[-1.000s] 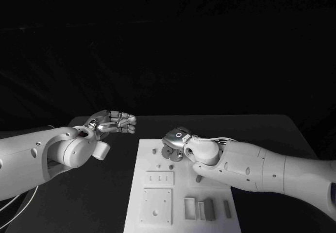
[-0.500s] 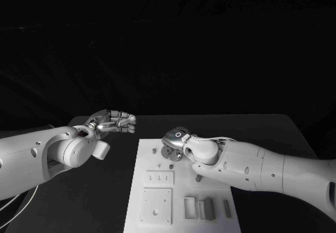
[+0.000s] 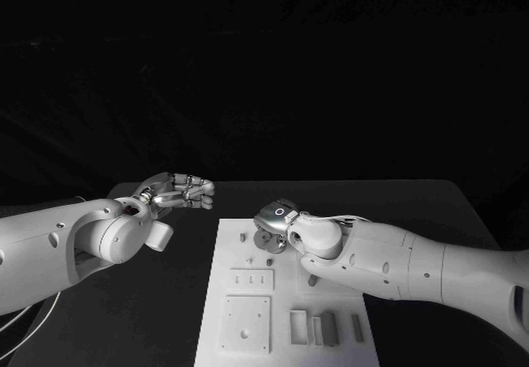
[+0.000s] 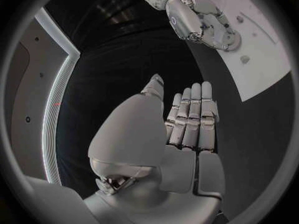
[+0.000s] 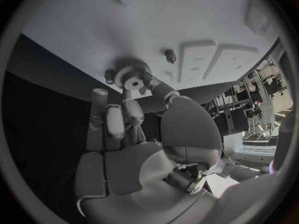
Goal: Assemble the parts on the task board
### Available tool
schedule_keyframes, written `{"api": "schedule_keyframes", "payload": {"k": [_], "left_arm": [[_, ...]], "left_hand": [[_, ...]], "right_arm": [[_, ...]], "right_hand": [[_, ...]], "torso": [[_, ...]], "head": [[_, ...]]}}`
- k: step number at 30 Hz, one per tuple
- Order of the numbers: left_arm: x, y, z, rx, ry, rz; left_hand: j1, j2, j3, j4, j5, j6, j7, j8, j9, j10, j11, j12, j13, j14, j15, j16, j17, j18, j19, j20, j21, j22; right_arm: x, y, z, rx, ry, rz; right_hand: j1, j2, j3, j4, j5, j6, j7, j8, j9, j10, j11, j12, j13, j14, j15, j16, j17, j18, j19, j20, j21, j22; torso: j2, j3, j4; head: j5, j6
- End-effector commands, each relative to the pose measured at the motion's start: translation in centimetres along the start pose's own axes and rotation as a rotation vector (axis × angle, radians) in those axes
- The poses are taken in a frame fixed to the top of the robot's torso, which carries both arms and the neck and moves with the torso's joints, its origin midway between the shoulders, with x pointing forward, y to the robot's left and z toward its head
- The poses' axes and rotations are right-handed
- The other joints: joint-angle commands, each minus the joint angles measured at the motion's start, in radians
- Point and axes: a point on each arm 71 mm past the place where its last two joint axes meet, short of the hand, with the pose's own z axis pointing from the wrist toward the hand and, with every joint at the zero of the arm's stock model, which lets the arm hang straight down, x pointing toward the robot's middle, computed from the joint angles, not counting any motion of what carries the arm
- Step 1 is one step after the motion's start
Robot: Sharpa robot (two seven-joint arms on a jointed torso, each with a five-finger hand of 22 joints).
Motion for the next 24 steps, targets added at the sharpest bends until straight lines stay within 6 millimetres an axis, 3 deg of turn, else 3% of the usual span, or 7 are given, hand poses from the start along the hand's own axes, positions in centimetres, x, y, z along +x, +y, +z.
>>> {"api": "schedule_keyframes", "payload": {"k": [1, 14, 20, 24], "left_arm": [[0.14, -0.18, 0.03, 0.013, 0.007, 0.002], [0.19, -0.18, 0.06, 0.012, 0.009, 0.002], [0.14, -0.16, 0.02, 0.01, 0.009, 0.001], [0.11, -0.17, 0.01, 0.01, 0.008, 0.002]], "left_hand": [[0.007, 0.004, -0.007, -0.001, 0.003, 0.005, 0.024, -0.005, -0.001, -0.002, 0.007, -0.007, -0.001, 0.004, 0.002, -0.006, 0.001, 0.01, 0.007, -0.003, -0.007, -0.002], [0.007, 0.004, -0.007, -0.001, 0.003, 0.005, 0.024, -0.005, -0.002, -0.002, 0.007, -0.007, -0.001, 0.004, 0.002, -0.007, 0.002, 0.01, 0.007, -0.003, -0.007, -0.002], [0.007, 0.004, -0.008, 0.0, 0.003, 0.005, 0.024, -0.005, -0.002, -0.002, 0.007, -0.008, -0.001, 0.004, 0.003, -0.007, 0.002, 0.01, 0.007, -0.003, -0.007, -0.002], [0.007, 0.003, -0.008, 0.0, 0.003, 0.005, 0.024, -0.005, -0.002, -0.002, 0.007, -0.008, -0.001, 0.004, 0.003, -0.007, 0.002, 0.01, 0.007, -0.003, -0.008, -0.002]], "right_arm": [[0.12, -0.28, 0.03, 0.009, 0.011, -0.012], [0.2, -0.14, 0.14, -0.001, 0.028, 0.019], [0.48, -0.39, 0.04, 0.002, 0.058, 0.039], [0.51, -0.64, -0.04, 0.015, 0.053, 0.045]], "right_hand": [[0.0, 0.009, 0.006, 0.001, 0.003, 0.019, -0.007, 0.002, 0.042, 0.004, 0.0, -0.005, -0.002, 0.003, -0.001, 0.002, -0.002, 0.013, 0.005, -0.004, 0.002, 0.016], [-0.001, 0.005, 0.008, -0.004, 0.003, 0.003, 0.0, -0.012, 0.037, -0.005, 0.007, -0.017, -0.013, -0.005, -0.002, -0.001, -0.013, 0.013, 0.003, -0.003, -0.001, 0.016], [-0.009, -0.035, 0.017, 0.011, 0.004, -0.068, 0.017, -0.059, 0.01, -0.026, 0.023, -0.047, -0.045, -0.025, 0.004, -0.006, -0.04, 0.013, -0.001, 0.001, -0.008, 0.015], [-0.009, -0.072, 0.026, 0.044, 0.003, -0.155, 0.031, -0.105, -0.013, -0.04, 0.035, -0.064, -0.062, -0.033, 0.011, -0.007, -0.048, 0.013, -0.001, 0.004, -0.011, 0.016]], "torso": [[0.0, 0.0005, 0.0002], [0.0, 0.0013, -0.0003], [0.0, 0.001, -0.0014], [0.0, 0.0012, -0.002]], "head": [[0.0, 0.0], [0.001, 0.0], [0.003, -0.001], [0.003, -0.002]]}}
